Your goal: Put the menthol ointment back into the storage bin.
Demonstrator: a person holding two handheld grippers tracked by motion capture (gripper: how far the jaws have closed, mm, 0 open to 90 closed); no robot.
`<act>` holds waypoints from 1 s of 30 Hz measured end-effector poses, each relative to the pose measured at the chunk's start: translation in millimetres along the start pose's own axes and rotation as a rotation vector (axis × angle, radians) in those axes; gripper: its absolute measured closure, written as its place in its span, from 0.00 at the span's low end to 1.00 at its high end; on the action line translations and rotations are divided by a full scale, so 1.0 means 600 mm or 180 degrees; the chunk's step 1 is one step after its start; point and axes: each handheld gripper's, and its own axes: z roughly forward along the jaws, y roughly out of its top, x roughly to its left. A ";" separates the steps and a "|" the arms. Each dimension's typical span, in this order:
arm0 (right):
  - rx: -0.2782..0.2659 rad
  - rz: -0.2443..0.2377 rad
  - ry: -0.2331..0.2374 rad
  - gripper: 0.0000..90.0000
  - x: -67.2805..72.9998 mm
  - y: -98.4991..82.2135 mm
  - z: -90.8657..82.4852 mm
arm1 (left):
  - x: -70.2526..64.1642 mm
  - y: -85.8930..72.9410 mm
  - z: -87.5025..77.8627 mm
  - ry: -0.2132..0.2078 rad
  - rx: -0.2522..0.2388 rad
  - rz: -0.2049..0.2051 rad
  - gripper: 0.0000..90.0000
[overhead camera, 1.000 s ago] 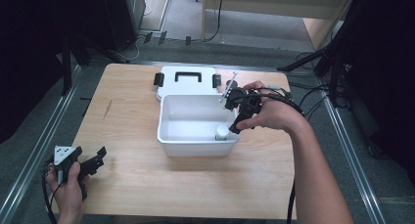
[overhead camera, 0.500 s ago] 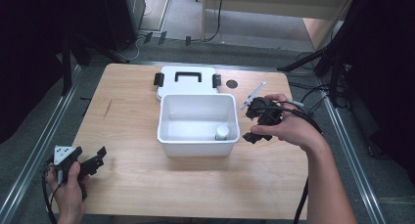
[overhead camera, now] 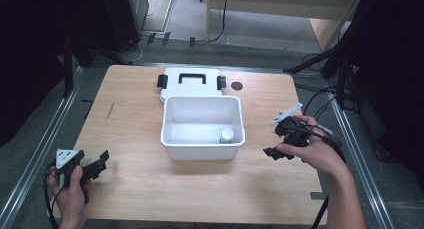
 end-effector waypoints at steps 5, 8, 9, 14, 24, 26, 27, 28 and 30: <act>-0.0190 0.0163 -0.0045 0.15 -0.004 -0.041 0.008 | 0.000 0.000 0.000 0.0004 0.0000 0.0007 0.16; -0.0315 0.0287 -0.0098 0.15 -0.008 -0.065 0.016 | -0.002 -0.001 0.000 0.0002 0.0014 0.0013 0.16; -0.0379 0.0307 -0.0127 0.15 -0.010 -0.075 0.020 | -0.002 0.000 0.000 0.0002 0.0019 0.0019 0.16; -0.0632 0.0403 -0.0235 0.15 -0.010 -0.112 0.031 | -0.002 -0.001 0.000 0.0010 0.0017 0.0007 0.16; -0.1173 0.0817 -0.0313 0.15 -0.002 -0.188 0.075 | 0.000 0.000 0.000 -0.0008 0.0023 -0.0017 0.16; -0.1311 0.0932 -0.0298 0.15 0.002 -0.204 0.084 | 0.000 0.000 0.000 -0.0010 0.0024 -0.0019 0.16; -0.1372 0.0965 -0.0281 0.15 0.004 -0.212 0.089 | 0.000 0.000 0.000 -0.0012 0.0024 -0.0018 0.16; -0.1426 0.1011 -0.0298 0.15 0.005 -0.218 0.093 | 0.000 0.000 0.000 -0.0013 0.0024 -0.0016 0.16; -0.1501 0.1089 -0.0266 0.15 0.007 -0.231 0.102 | -0.001 0.000 0.000 -0.0010 0.0018 -0.0020 0.16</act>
